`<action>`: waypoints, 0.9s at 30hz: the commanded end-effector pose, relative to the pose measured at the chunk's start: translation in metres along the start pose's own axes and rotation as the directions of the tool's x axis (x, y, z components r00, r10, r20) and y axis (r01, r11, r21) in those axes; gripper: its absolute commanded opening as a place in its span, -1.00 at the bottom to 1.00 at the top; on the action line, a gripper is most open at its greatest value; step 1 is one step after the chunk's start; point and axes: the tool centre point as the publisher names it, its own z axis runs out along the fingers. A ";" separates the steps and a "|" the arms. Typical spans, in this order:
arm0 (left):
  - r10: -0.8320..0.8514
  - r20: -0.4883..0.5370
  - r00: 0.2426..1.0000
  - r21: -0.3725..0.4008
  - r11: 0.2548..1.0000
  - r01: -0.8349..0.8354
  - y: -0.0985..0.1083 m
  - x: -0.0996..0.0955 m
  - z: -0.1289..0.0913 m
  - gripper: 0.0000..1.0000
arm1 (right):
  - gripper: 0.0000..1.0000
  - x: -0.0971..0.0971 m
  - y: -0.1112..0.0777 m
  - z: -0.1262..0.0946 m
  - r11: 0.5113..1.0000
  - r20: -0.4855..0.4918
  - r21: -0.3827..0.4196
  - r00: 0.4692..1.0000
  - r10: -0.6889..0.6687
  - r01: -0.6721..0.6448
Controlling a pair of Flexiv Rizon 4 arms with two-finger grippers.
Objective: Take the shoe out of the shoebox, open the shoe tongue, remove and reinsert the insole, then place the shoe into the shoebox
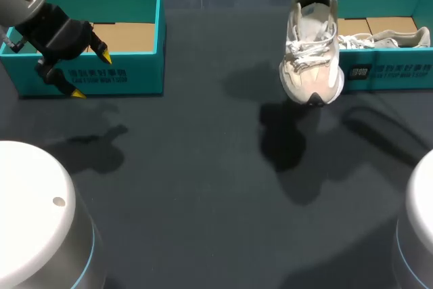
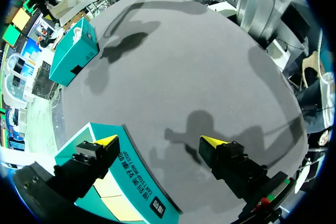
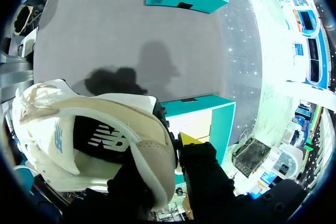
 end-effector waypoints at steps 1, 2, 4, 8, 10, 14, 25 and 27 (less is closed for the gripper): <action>0.001 -0.001 1.000 -0.002 1.000 -0.001 0.000 0.000 -0.001 1.00 | -1.00 -0.027 -0.018 0.000 1.000 0.042 -0.020 0.999 -0.005 0.006; 0.001 -0.001 1.000 -0.002 1.000 -0.001 0.000 0.000 -0.001 1.00 | -1.00 -0.038 -0.025 0.001 0.999 0.042 0.000 0.998 -0.042 0.042; 0.001 -0.001 1.000 -0.002 1.000 -0.001 0.000 0.000 -0.001 1.00 | -1.00 -0.057 -0.041 0.003 0.999 0.040 0.045 0.999 -0.022 0.021; 0.001 -0.001 1.000 -0.002 1.000 -0.001 0.000 0.000 -0.001 1.00 | -1.00 -0.096 -0.067 0.002 0.997 0.064 0.070 0.997 -0.041 0.037; 0.001 -0.001 1.000 -0.002 1.000 -0.001 0.000 0.000 -0.001 1.00 | -1.00 -0.112 -0.078 0.001 0.996 0.075 0.077 0.996 -0.047 0.042; 0.001 -0.001 1.000 -0.002 1.000 -0.001 0.000 0.000 -0.001 1.00 | -1.00 -0.148 -0.098 -0.002 0.993 0.097 0.092 0.992 -0.080 0.071; 0.001 -0.001 1.000 -0.002 1.000 -0.001 0.000 0.000 -0.001 1.00 | -1.00 -0.172 -0.111 0.000 0.991 0.100 0.101 0.990 -0.098 0.088; 0.001 -0.001 1.000 -0.002 1.000 -0.001 0.000 0.000 -0.001 1.00 | -1.00 -0.172 -0.111 0.000 0.991 0.100 0.101 0.990 -0.098 0.088</action>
